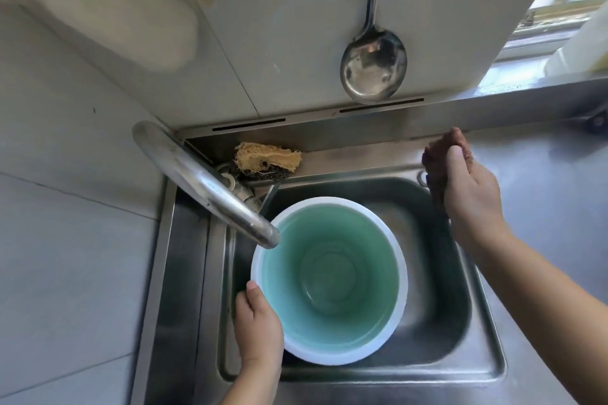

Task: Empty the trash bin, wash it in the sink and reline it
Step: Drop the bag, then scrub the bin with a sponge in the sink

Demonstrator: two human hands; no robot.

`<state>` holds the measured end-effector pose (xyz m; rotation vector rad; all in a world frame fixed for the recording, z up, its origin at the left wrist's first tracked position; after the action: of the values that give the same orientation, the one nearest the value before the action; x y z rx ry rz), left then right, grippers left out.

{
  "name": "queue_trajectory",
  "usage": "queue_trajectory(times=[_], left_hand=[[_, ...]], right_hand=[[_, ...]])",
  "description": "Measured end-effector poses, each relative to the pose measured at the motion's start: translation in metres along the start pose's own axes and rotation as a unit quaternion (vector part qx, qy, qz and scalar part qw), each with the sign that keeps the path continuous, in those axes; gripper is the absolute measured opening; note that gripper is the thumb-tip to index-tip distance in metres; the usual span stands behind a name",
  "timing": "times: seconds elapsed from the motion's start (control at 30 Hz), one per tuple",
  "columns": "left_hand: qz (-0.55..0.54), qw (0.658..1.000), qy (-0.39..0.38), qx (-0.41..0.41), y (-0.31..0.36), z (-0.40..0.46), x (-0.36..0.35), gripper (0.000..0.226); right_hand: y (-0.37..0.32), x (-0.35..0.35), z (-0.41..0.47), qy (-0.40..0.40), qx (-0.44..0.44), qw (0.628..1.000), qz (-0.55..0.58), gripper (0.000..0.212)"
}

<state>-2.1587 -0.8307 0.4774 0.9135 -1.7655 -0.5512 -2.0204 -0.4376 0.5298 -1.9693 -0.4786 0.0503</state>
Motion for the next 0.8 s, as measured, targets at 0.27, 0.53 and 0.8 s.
queue_trajectory(times=[0.27,0.53,0.8], left_hand=[[0.0,1.0,-0.004,-0.01,-0.002,0.002,-0.002,0.042],[-0.005,1.0,-0.021,-0.014,0.003,0.0,-0.004,0.049],[0.011,0.998,-0.041,-0.041,0.014,-0.002,-0.005,0.052]], right_hand=[[0.117,-0.127,-0.148,-0.077,-0.357,0.895,0.256,0.049],[0.127,-0.181,-0.102,0.073,-0.393,0.88,0.255,0.057],[0.117,-0.239,-0.118,-0.077,-0.354,0.928,0.084,0.096]])
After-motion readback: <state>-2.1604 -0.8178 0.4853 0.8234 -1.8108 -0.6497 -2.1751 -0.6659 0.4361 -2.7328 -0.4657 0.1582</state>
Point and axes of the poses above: each hand's wrist, its own z-axis towards the middle knuckle, its own x-axis out of the back of the hand, y = z × x, the point moved 9 cm from there along z, towards the middle knuckle, and after that the axes turned 7 degrees about -x, right-handed, at the moved point
